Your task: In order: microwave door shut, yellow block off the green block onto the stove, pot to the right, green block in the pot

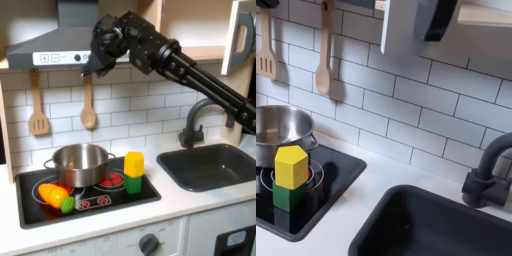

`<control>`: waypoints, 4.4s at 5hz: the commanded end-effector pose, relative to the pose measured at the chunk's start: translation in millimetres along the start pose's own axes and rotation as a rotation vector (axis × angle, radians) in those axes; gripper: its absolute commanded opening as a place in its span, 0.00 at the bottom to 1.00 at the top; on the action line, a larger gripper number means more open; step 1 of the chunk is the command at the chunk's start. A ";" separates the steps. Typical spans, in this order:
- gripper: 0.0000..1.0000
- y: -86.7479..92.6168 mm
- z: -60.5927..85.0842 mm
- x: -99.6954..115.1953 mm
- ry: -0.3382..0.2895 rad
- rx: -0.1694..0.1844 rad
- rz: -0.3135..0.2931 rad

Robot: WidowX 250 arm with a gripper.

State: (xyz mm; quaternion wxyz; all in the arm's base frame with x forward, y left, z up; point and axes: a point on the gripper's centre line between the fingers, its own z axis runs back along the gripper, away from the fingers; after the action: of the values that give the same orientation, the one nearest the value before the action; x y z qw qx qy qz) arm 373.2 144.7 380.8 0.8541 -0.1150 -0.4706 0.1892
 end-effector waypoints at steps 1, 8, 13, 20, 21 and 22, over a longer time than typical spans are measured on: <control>0.00 -4.6 2.5 6.9 -0.017 -0.018 0.013; 0.00 -8.7 -15.2 13.2 -0.005 -0.041 0.045; 0.00 -9.1 -20.8 17.4 0.004 -0.034 0.041; 0.00 -2.5 -11.1 -60.0 0.300 -0.020 -0.008; 0.00 -2.1 -6.1 -77.9 0.385 -0.017 -0.021; 0.00 -1.3 6.3 -98.1 0.460 0.001 -0.049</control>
State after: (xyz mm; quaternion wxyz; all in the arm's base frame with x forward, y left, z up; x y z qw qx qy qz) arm 320.4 103.7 313.1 0.9415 -0.1441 -0.2699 0.1414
